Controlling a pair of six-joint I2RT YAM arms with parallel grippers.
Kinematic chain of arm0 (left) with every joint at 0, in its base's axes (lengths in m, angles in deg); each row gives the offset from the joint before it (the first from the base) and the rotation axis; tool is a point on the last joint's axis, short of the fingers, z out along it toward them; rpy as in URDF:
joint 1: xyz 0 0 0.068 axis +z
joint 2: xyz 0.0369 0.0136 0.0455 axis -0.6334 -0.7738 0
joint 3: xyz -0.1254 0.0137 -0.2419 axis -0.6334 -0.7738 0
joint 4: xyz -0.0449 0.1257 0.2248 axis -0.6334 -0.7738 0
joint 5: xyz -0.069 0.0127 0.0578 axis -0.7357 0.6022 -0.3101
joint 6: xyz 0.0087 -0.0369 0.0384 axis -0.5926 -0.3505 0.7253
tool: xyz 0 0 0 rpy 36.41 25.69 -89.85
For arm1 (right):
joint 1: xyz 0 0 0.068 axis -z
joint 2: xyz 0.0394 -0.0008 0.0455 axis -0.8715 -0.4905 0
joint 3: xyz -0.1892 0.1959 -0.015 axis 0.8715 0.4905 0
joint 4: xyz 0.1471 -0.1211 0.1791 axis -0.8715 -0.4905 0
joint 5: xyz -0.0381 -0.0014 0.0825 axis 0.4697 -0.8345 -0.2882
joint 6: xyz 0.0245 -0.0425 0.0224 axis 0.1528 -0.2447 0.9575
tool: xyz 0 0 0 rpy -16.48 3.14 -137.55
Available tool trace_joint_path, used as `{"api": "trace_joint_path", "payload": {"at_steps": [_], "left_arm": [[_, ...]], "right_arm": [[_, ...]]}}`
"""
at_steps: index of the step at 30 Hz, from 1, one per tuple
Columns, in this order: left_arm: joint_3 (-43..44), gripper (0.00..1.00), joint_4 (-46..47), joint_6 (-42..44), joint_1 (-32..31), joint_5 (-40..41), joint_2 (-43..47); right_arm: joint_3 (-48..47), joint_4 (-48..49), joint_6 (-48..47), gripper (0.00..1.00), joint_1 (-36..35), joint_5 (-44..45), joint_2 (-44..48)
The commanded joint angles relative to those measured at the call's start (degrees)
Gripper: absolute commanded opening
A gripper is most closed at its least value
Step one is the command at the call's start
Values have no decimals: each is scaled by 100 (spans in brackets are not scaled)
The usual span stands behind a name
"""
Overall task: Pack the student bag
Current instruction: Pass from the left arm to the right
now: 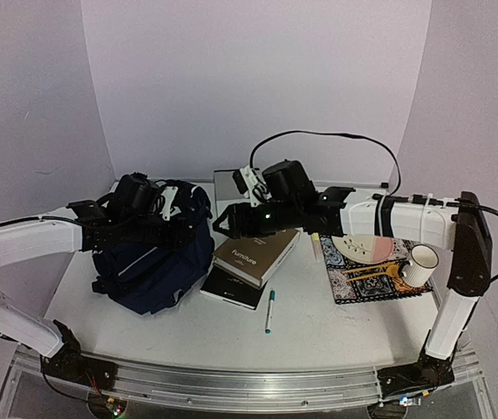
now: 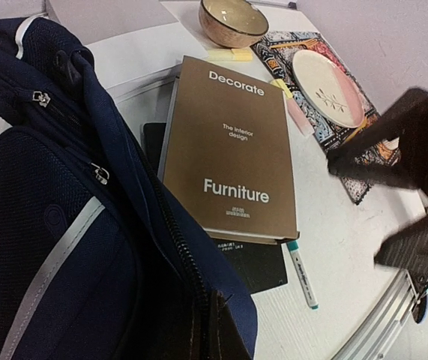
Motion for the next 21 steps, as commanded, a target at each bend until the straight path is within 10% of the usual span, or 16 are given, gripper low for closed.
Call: {"api": "trace_joint_path", "payload": {"at_steps": [1, 15, 21], "left_arm": [[367, 0, 956, -675, -6, 45, -135], [423, 0, 1255, -1587, -6, 54, -169], [477, 0, 1320, -1722, -6, -113, -140]], "right_arm": [[378, 1065, 812, 66, -292, -367, -143], [379, 1732, 1492, 84, -577, -147, -971], [241, 1780, 1448, 66, -615, -167, -1272]]}}
